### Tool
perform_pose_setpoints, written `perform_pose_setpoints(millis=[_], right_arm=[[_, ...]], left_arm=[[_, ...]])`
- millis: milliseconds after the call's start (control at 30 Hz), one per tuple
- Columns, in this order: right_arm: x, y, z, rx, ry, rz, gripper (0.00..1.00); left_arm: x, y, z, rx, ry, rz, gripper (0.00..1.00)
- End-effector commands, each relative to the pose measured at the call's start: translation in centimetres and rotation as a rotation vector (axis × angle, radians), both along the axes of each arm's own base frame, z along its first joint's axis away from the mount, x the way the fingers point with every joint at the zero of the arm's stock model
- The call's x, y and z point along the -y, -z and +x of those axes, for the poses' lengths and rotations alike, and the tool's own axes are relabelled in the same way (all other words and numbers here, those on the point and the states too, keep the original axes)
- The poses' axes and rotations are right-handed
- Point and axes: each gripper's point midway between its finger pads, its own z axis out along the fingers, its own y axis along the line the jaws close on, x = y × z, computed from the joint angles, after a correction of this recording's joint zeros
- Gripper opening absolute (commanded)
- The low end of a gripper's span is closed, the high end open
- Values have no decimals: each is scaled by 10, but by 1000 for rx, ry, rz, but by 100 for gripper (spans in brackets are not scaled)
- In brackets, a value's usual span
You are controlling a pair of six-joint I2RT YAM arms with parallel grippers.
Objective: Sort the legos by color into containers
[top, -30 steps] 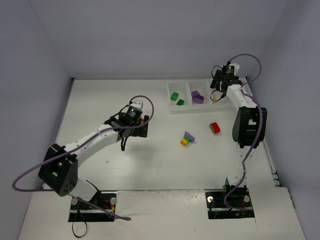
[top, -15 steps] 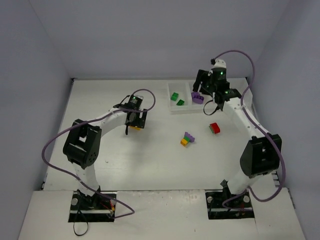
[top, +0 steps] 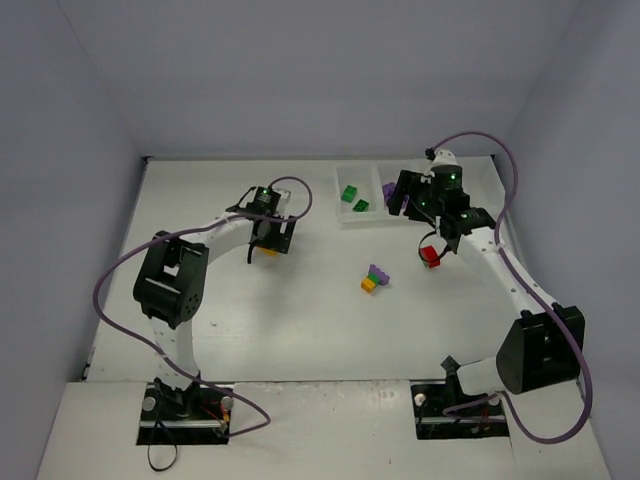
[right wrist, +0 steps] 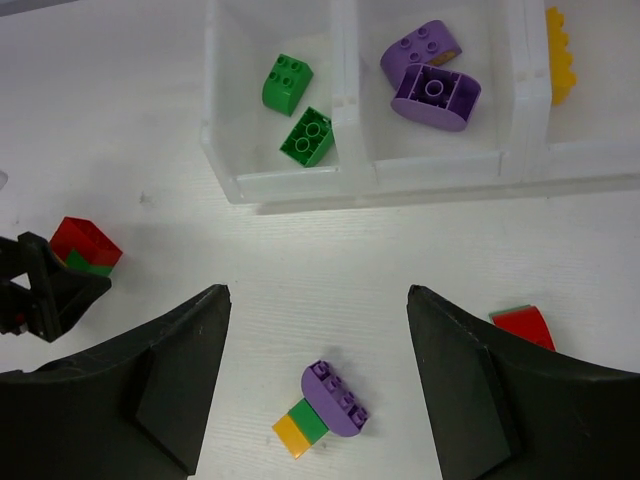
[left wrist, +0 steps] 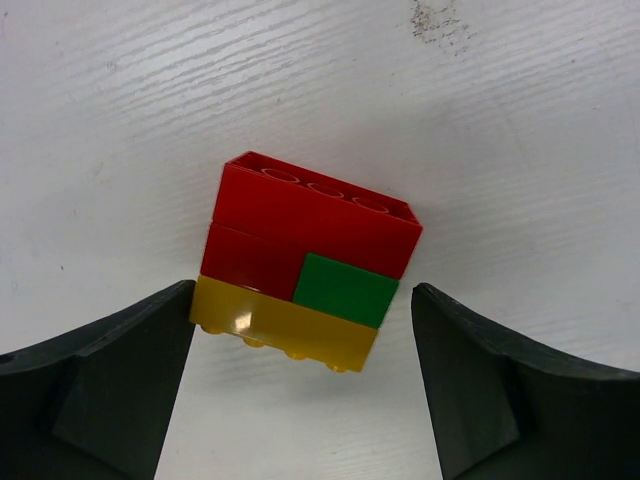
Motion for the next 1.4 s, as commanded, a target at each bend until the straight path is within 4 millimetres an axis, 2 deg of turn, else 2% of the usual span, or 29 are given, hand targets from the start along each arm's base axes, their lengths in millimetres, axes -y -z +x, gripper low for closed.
perform_pose_setpoints(millis=[0,33,200,233,267,300,333,367,400,433,467,500,533,567,600,633,667,733,933,1000,1200,1367], right_arm=[[-6,-19,-1,70,-32,39,68],[-5,-18,-2,68,-29,40,68],[-8,-23,-6,79,-49,48,68],[-9,-24,-7,80,-59,51,68],[-12,-25,-8,82,-76,57,68],[-22,-27,-11,77,-130,82,68],[-28,-32,-11,85,-171,96,68],[-36,-32,-12,76,-211,116,72],[-44,-34,-14,73,-253,138,75],[-57,-43,-20,75,-328,184,79],[-83,-49,-31,42,-463,270,84],[-84,-49,-29,37,-461,276,84],[-90,-51,-30,30,-485,296,84],[-97,-53,-34,21,-513,316,84],[-106,-58,-38,7,-556,351,84],[-111,-60,-41,0,-584,369,86],[-118,-63,-43,-8,-611,386,86],[-134,-67,-50,-38,-666,428,86],[-178,-69,-63,-79,-734,442,86],[-191,-68,-70,-89,-755,439,85],[-208,-68,-71,-87,-743,421,83],[-217,-59,-70,-99,-712,401,79]], left_arm=[[9,-18,22,60,66,-34,79],[9,-18,25,59,70,-32,71],[16,-13,16,27,100,-64,50],[17,-16,15,30,114,-72,41],[21,-17,11,32,145,-89,22],[23,-21,9,44,158,-99,15],[26,-37,10,86,176,-120,9],[31,-40,7,117,213,-140,5],[33,-48,6,149,234,-156,4],[36,-73,5,224,275,-173,4],[47,-114,-7,385,415,-220,3],[49,-119,-4,410,418,-226,3],[54,-121,-13,436,472,-247,4],[55,-144,-19,517,519,-241,4],[62,-156,-25,568,559,-248,4],[64,-156,-34,578,596,-252,4],[66,-171,-42,628,634,-247,4],[73,-185,-57,664,680,-266,4],[80,-212,-80,748,723,-299,4],[80,-214,-84,762,730,-297,4],[82,-220,-90,775,742,-284,4],[84,-223,-92,784,744,-282,4]])
